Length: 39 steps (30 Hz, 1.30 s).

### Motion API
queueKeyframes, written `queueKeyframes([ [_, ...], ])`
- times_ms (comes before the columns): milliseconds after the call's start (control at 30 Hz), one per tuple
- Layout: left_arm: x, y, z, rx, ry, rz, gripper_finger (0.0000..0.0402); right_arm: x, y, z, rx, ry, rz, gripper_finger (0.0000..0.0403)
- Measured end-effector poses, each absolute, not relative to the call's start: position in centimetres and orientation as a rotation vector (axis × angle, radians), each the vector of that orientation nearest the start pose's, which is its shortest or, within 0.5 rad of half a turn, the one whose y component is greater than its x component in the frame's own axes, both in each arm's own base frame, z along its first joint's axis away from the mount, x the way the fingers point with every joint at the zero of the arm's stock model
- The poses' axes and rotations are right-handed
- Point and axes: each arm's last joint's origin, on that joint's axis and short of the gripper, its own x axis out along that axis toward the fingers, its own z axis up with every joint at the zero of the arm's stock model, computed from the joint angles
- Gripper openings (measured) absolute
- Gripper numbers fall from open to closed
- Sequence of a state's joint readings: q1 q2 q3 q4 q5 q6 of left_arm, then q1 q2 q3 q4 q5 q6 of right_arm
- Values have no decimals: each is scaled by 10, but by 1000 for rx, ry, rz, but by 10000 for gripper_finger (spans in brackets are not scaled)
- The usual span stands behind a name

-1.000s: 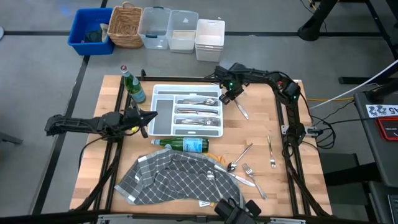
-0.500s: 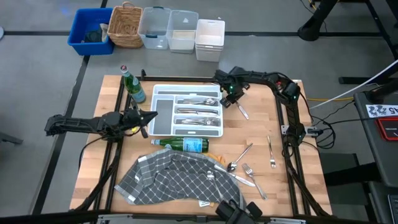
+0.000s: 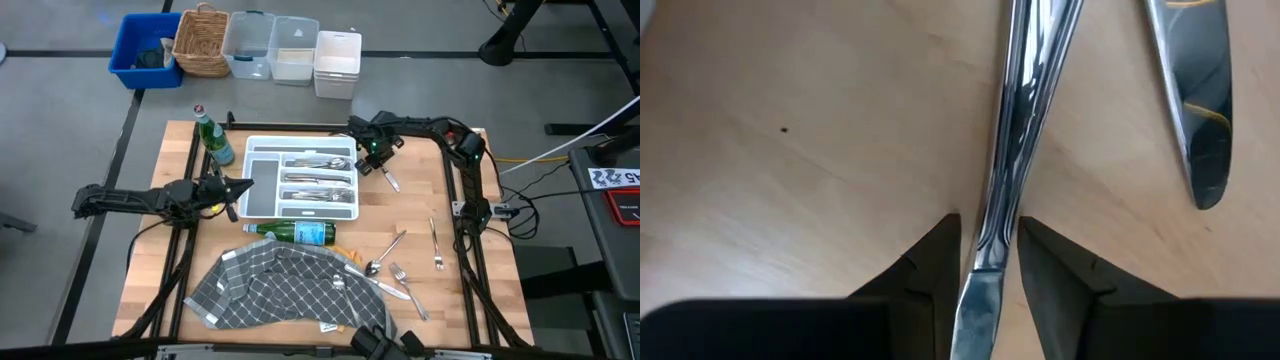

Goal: Sort silverware
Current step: Put the silver table knife into the silverware tray

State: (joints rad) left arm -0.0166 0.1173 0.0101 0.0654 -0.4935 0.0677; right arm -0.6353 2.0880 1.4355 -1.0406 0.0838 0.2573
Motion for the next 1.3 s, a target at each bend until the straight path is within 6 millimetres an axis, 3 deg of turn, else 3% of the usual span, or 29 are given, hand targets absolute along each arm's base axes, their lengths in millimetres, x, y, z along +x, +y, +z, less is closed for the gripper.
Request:
queueKeyframes([
  [167,101,12,164,77,57,476,21,295,-220,130,698,1575,-714,95],
  [467,101,12,164,77,57,476,21,296,-220,129,674,1573,-693,17],
  [800,101,12,164,64,54,476,21,303,-225,143,633,1596,-657,32],
  [1300,101,12,164,36,48,477,21,303,-230,167,539,1676,-739,3],
])
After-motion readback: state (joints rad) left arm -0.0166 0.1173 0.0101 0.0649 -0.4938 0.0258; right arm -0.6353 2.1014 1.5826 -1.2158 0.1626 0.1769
